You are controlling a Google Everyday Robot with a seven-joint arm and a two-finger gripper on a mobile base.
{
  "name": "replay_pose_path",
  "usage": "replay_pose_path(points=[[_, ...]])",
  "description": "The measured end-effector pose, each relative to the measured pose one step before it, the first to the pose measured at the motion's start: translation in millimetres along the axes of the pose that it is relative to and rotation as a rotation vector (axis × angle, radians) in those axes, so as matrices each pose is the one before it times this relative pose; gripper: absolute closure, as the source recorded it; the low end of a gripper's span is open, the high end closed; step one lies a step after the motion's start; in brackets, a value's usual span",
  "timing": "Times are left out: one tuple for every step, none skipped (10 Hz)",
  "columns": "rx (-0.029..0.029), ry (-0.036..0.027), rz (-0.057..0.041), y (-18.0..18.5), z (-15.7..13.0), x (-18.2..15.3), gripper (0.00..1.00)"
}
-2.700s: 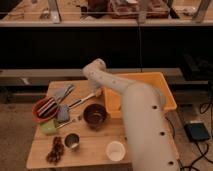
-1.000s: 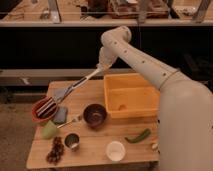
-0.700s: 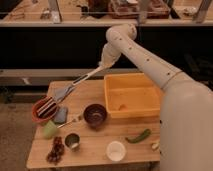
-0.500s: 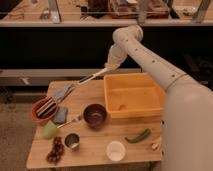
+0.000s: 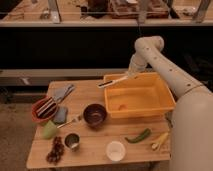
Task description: Place brush in tray
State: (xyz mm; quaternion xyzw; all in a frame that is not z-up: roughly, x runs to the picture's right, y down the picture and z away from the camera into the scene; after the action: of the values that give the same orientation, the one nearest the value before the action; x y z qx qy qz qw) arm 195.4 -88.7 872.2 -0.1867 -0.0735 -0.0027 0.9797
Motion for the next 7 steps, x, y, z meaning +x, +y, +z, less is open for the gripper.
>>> replay_pose_path(points=[[-0.01068,0.00848,0.06092,11.33,1.67,29.29,1.0],[-0.00304,0.00321,0.04084,6.49,-1.68,19.46,1.0],[0.00177,0.00684,0.05699,11.65,-8.4,25.62,1.0],[0.00234,0.00801,0.03631,9.29,-9.55,14.83,1.0],[-0.00385,0.02324,0.02895,10.37,-8.32,12.67,0.98],[-0.01379,0.01707,0.01193,6.08,-3.51,4.27,0.91],[-0.02151,0.0144,0.00869,5.91,2.78,2.39,0.8]])
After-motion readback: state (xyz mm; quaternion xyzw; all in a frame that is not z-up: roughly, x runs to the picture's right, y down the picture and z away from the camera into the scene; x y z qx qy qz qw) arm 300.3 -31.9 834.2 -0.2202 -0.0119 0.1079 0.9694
